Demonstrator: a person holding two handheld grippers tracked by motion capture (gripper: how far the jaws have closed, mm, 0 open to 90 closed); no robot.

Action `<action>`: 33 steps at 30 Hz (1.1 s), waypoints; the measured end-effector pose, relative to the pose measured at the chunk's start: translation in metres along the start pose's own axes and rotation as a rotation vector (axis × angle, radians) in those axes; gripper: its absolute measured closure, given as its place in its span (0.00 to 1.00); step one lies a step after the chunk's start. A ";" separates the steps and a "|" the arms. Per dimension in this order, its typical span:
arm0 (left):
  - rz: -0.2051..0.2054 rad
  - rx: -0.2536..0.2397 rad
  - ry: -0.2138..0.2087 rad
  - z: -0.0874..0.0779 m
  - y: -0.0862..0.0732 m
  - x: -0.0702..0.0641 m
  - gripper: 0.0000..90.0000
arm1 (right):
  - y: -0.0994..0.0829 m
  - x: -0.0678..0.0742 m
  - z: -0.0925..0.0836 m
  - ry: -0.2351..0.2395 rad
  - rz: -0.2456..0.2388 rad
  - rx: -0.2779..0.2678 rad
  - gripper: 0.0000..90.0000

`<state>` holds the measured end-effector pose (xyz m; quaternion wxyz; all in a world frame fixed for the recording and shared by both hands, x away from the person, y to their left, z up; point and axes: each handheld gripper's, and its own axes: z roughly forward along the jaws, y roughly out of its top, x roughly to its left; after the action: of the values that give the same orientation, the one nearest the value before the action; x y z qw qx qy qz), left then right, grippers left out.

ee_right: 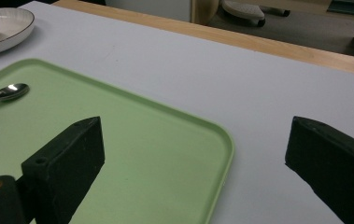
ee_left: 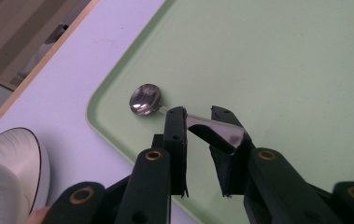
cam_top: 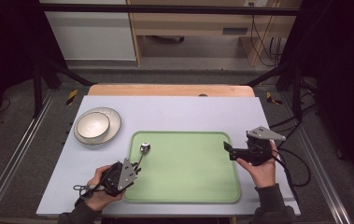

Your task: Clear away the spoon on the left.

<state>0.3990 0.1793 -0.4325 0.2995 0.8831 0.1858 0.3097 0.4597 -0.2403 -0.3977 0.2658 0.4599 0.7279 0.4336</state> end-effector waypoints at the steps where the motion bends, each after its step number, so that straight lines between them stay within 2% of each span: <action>1: -0.004 0.002 -0.004 0.001 0.000 0.000 0.84 | 0.000 0.000 0.000 0.001 0.001 0.002 0.06; 18: 0.019 0.028 -0.029 0.005 -0.001 -0.003 0.76 | 0.000 0.000 0.000 0.003 0.002 0.005 0.05; 33: 0.026 0.059 -0.057 0.011 -0.002 -0.008 0.62 | 0.000 0.000 0.000 0.004 0.002 0.008 0.05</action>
<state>0.4000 0.1722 -0.4437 0.2744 0.9023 0.1747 0.2829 0.4595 -0.2398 -0.3978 0.2622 0.4608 0.7297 0.4318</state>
